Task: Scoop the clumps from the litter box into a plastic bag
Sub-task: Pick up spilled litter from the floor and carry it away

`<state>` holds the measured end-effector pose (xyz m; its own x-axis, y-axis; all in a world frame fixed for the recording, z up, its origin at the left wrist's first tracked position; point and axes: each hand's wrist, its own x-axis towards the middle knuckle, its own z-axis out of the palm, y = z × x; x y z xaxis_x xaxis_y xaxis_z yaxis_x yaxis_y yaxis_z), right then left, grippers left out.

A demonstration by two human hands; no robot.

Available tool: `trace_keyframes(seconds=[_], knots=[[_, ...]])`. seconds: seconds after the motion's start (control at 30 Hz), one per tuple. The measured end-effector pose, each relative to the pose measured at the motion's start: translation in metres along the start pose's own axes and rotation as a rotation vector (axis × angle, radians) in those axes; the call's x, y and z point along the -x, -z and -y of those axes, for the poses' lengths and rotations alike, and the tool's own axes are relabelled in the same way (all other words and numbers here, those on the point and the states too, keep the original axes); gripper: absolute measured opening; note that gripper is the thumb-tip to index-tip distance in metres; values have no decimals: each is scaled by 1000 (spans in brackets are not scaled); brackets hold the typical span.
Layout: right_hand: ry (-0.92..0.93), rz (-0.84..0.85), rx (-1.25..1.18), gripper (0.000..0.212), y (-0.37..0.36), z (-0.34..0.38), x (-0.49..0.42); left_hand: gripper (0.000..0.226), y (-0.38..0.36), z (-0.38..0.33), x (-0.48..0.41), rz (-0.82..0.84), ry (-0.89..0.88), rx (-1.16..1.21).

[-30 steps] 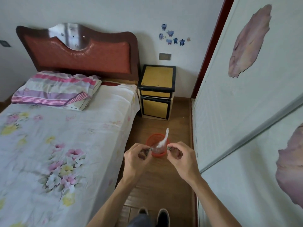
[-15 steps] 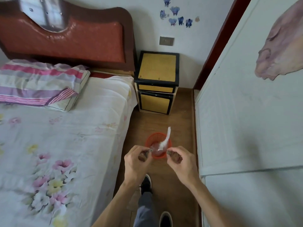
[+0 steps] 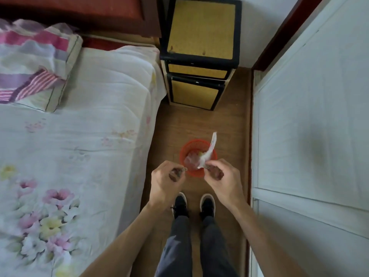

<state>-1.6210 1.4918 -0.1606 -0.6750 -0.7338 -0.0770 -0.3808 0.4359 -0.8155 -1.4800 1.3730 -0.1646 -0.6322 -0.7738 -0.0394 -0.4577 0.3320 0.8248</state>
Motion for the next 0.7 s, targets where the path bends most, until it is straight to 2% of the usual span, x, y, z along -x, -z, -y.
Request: trace_keyframes(seconds=[0.4, 0.7], knots=[[-60, 79, 49, 19, -81, -137, -71, 12, -121, 128, -62, 56, 80, -46], [-113, 178, 92, 17, -144, -256, -100, 16, -208, 223, -73, 20, 249, -26]])
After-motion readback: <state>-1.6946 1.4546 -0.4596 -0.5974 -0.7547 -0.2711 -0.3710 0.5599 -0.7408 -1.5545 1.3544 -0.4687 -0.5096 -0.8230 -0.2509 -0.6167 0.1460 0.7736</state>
